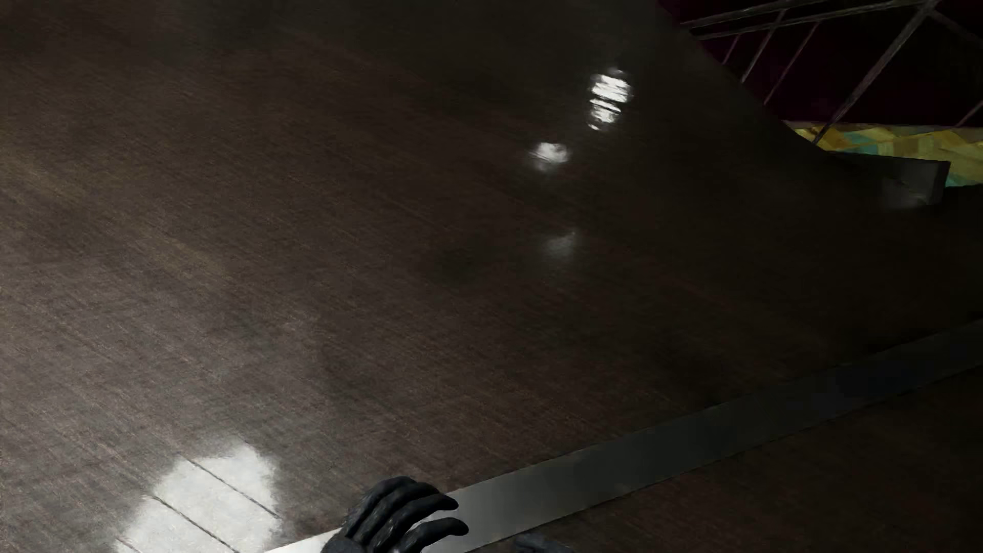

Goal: Walk towards the sofa

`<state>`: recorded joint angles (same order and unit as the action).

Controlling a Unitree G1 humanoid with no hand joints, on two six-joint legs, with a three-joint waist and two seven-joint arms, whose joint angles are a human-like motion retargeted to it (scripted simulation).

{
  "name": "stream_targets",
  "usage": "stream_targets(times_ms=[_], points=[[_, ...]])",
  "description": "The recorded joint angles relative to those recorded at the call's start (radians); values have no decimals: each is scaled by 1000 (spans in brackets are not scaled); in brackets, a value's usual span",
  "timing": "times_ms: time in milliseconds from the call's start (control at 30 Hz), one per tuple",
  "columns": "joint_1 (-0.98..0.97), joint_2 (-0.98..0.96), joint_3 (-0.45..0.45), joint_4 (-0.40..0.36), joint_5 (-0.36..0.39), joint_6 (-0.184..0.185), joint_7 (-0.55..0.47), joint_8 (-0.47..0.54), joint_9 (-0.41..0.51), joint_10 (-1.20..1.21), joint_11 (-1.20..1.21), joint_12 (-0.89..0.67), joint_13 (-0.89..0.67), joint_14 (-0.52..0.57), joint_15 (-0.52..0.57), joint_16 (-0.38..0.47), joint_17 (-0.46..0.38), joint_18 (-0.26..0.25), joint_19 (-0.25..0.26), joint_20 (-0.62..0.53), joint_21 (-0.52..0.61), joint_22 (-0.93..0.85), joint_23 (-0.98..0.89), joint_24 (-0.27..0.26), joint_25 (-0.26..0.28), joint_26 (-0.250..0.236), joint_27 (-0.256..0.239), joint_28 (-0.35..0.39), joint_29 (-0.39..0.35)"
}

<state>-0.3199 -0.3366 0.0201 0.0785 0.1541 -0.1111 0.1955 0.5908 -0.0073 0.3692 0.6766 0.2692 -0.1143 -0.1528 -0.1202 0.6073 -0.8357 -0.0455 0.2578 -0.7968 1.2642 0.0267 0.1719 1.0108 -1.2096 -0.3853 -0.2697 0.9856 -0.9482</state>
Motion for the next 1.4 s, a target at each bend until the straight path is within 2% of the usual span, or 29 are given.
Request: stream_targets(times_ms=[67,133,267,367,433,500,533,567,600,633,667,700,733,767,833,867,933,1000,1033,1067,1100,1133,1167,1200,1267,1367,1400], points=[[19,57,-4,-18,-65,-4,-39,-95,-9,-36,-108,-4,-5,21,-42,8,26,-12,-112,5,-13,-5,14,-15,-13,3,-14,0,15],[25,92,-5,-33,-109,-6,-74,-185,-19,-62,-192,-4,-7,39,-66,12,50,-29,-171,27,-17,0,30,-20,-16,-3,-41,0,24],[7,126,-6,-51,-140,7,-165,-295,-27,-93,-273,-1,-14,84,-80,15,74,-72,-203,52,-8,25,44,-2,12,-22,-75,0,17],[-48,125,-14,-61,-140,30,-274,-404,-19,-90,-310,-23,2,128,-83,44,77,-112,-235,12,-36,50,31,9,2,-17,-74,0,41],[-119,114,-22,-67,-128,56,-368,-502,-6,-47,-330,-29,7,147,-80,85,90,-141,-252,-29,-46,44,25,38,24,-4,-65,-1,41],[-176,89,-30,-72,-109,89,-475,-608,17,-50,-349,-40,18,190,-64,109,103,-185,-266,-62,-71,58,17,49,-12,8,-68,0,0],[-206,65,-36,-56,-103,107,-482,-660,32,-79,-349,-39,23,210,-53,111,106,-189,-271,-65,-79,62,12,48,-35,16,-74,0,-19],[-241,39,-45,-4,-104,125,-374,-711,46,-101,-350,-31,26,200,-38,107,107,-114,-276,-60,-79,63,9,47,-42,22,-82,0,-29],[-263,14,-53,60,-110,142,-216,-759,56,-119,-353,-19,24,160,-24,104,107,-65,-280,-50,-69,61,10,50,-34,23,-91,0,-32],[-266,-8,-60,131,-121,155,-17,-805,62,-137,-358,-15,24,107,-11,104,101,-52,-285,-44,-47,53,3,55,-24,24,-84,0,-32],[-252,-26,-64,198,-136,167,205,-850,67,-135,-360,-19,27,81,-1,105,100,-79,-288,-34,-41,54,5,71,-26,18,-85,0,-31],[-235,-39,-64,247,-156,172,350,-888,70,-98,-358,-14,25,97,4,112,99,-66,-291,-25,-37,50,9,93,-28,14,-85,0,-30],[-214,-49,-62,288,-178,175,442,-924,73,-41,-347,2,25,106,4,129,99,-49,-292,-20,-34,47,13,104,-33,17,-83,0,-28],[-197,-52,-56,311,-199,174,452,-957,77,27,-334,42,12,93,0,161,105,-39,-293,-17,-25,30,23,101,-28,22,-80,0,-22],[-161,-43,-44,325,-240,172,376,-1020,80,162,-314,104,12,37,-4,223,115,-37,-292,-35,-18,0,35,52,-29,22,-71,-5,-13],[-134,-35,-38,328,-262,173,340,-1051,79,223,-306,117,18,9,-5,237,116,-45,-291,-41,-21,-18,38,28,-24,25,-69,-13,-11],[-53,-14,-30,361,-301,175,341,-1119,71,302,-302,99,35,-24,1,220,106,-24,-291,-36,-28,-25,31,6,0,47,-69,-20,-8],[72,13,-32,442,-329,181,500,-1198,50,298,-314,53,49,-54,16,163,95,47,-290,-36,-44,24,19,-17,23,50,-79,-4,3],[145,31,-38,486,-342,184,632,-1247,36,270,-324,43,42,-72,25,147,90,68,-288,-38,-45,28,9,-37,37,47,-79,-1,14],[215,50,-48,523,-355,187,774,-1301,24,237,-332,39,28,-72,35,136,91,114,-285,-40,-53,35,7,-58,43,41,-83,0,26],[268,73,-55,533,-369,191,876,-1355,13,192,-343,31,18,-44,47,130,91,95,-281,-50,-65,46,1,-83,41,37,-86,-4,37],[288,98,-56,517,-382,194,894,-1403,7,140,-352,22,12,-6,62,128,93,-35,-275,-66,-79,58,-5,-110,33,36,-90,18,45],[274,126,-51,482,-402,193,831,-1443,3,97,-367,11,7,-12,80,118,92,-85,-265,-77,-89,62,-7,-132,24,42,-96,0,45],[266,153,-48,441,-431,189,788,-1478,-2,63,-378,2,-1,-2,100,101,91,-96,-255,-79,-88,57,-2,-142,17,50,-103,-1,36],[267,185,-37,338,-517,167,737,-1524,-12,-2,-370,0,-16,5,137,82,87,-74,-228,-61,-44,37,25,-123,27,63,-101,0,19],[278,221,-4,171,-672,120,686,-1567,-28,-75,-341,-4,-13,-12,183,85,77,-29,-191,-32,9,51,54,-99,95,38,-87,-18,25],[274,234,7,120,-733,103,662,-1589,-31,-82,-317,-4,-9,-24,185,78,72,-11,-196,-21,9,43,55,-96,109,29,-75,-21,24]])
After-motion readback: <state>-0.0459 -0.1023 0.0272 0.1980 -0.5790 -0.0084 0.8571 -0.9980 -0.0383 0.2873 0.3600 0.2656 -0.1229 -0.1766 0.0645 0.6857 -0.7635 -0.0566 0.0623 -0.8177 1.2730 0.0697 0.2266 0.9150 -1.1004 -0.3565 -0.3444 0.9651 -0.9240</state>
